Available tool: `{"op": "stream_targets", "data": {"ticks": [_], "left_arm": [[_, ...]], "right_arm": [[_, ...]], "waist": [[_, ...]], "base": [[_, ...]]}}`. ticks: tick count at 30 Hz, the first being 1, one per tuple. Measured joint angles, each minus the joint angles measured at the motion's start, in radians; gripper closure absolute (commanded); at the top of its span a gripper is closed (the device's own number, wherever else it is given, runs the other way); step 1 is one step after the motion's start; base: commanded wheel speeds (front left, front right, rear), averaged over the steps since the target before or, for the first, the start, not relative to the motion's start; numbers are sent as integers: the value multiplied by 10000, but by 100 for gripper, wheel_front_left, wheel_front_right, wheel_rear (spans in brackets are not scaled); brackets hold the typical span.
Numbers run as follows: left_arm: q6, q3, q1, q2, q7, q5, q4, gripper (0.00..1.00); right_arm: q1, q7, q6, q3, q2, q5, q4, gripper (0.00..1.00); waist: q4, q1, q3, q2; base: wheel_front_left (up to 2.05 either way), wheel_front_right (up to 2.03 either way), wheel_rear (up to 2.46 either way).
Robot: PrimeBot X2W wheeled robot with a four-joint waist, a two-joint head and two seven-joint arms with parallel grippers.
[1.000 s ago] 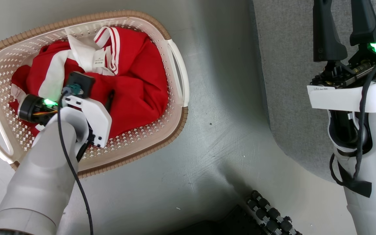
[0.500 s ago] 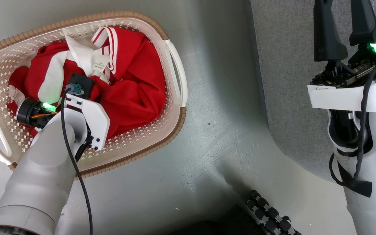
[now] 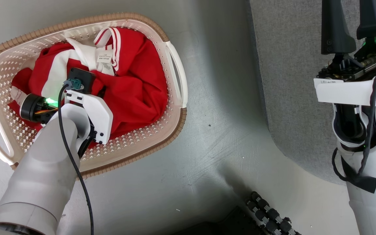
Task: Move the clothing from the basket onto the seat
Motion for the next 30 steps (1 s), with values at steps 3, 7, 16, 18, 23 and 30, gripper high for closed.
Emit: {"op": "stream_targets", "data": {"ticks": [3,7,16,18,23,30], "left_arm": [[0,-100,-6,-17,-117,-163,-90,100],[0,-301,-33,-31,-366,-355,-278,100],[0,-727,-11,-6,-1064,-644,-593,100],[0,-815,18,25,-1275,-771,-711,100],[0,-1089,274,42,-1691,-922,-876,100],[0,-1375,602,54,-2188,-1162,-1166,100]], "right_arm": [[-82,0,0,-12,2,2,-17,0],[-162,0,0,-35,4,59,-17,0],[-259,0,0,-128,4,54,-17,0],[-259,0,0,-132,4,48,-6,0],[-259,0,0,-148,4,-142,48,0],[-239,0,0,-217,4,-299,253,0]], "waist": [[13,0,-53,0],[52,0,-176,0],[177,-1,-523,0],[213,-1,-623,0],[316,-1,-916,0],[496,-1,-1427,0]], "base": [[0,0,0],[0,0,0],[0,0,0],[0,0,0],[0,0,0],[0,0,0]]}}
